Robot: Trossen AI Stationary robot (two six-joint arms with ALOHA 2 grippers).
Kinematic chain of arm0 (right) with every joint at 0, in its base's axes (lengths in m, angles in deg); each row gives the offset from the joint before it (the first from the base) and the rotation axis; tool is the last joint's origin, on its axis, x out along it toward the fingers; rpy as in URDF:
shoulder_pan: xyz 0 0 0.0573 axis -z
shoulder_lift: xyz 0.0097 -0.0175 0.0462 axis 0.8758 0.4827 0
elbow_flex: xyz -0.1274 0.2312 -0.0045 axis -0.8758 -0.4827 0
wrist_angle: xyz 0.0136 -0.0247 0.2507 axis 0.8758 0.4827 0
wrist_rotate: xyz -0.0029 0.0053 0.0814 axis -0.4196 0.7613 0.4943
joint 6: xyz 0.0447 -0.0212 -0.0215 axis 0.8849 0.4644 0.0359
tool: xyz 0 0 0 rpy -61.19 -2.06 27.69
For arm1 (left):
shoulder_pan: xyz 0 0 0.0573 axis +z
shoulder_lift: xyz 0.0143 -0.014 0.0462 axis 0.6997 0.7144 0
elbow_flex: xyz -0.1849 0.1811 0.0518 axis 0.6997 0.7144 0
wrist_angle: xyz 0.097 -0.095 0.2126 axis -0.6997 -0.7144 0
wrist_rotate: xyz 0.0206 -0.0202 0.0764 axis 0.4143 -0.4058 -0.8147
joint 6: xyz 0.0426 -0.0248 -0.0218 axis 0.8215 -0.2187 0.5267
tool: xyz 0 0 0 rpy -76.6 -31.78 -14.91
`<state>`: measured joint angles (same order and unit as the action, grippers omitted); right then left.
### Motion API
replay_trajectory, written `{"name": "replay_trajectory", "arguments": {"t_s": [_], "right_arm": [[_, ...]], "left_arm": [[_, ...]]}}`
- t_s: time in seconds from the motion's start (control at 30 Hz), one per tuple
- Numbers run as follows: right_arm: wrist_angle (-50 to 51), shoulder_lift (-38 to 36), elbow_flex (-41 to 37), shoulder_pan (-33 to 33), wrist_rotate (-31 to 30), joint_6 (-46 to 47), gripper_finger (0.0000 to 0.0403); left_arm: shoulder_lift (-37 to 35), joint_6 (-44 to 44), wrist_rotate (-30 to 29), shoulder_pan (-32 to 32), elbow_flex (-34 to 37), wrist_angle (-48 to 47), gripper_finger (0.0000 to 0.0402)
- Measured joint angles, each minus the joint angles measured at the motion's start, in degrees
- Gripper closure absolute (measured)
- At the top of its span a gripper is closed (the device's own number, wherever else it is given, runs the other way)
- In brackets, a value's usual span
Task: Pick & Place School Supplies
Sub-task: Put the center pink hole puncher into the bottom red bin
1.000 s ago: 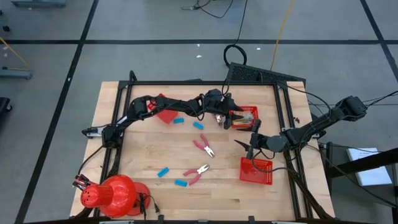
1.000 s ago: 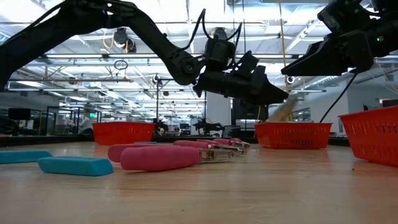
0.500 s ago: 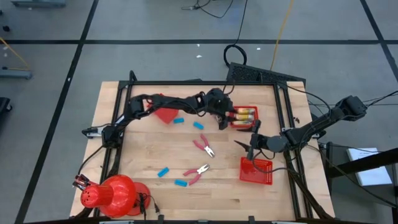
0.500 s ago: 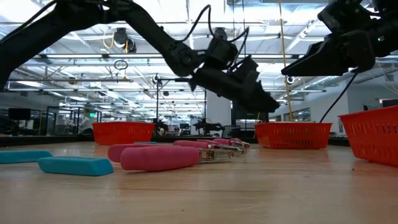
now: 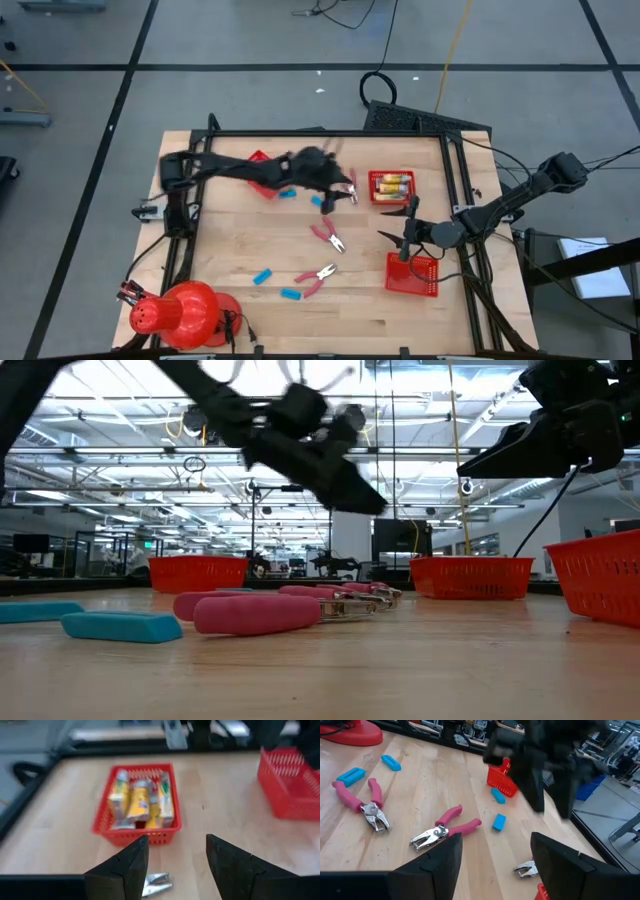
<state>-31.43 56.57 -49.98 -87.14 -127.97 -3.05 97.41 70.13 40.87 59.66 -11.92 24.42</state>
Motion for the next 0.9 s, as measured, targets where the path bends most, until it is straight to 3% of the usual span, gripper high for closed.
{"name": "replay_trajectory", "arguments": {"t_s": [0.2, 0.5, 0.7, 0.9], "right_arm": [[-0.1, 0.0, 0.0, 0.1, 0.1, 0.3, 0.0177], [-4.2, 2.9, 0.1, 4.0, 8.5, 6.5, 0.0177], [-5.2, 14.9, 7.4, 10.6, 19.3, 9.2, 0.0177], [0.4, 32.5, 22.2, 15.0, 28.2, 8.6, 0.0177]], "left_arm": [[-15.5, -6.8, -2.7, -1.2, 24.4, 19.6, 0.0202], [-34.5, -11.1, -12.8, -10.3, 48.9, 23.6, 0.0202], [-41.6, -15.4, -22.4, -15.8, 60.8, 32.6, 0.0202], [-43.0, -16.3, -28.8, -18.8, 65.5, 35.1, 0.0202]]}}
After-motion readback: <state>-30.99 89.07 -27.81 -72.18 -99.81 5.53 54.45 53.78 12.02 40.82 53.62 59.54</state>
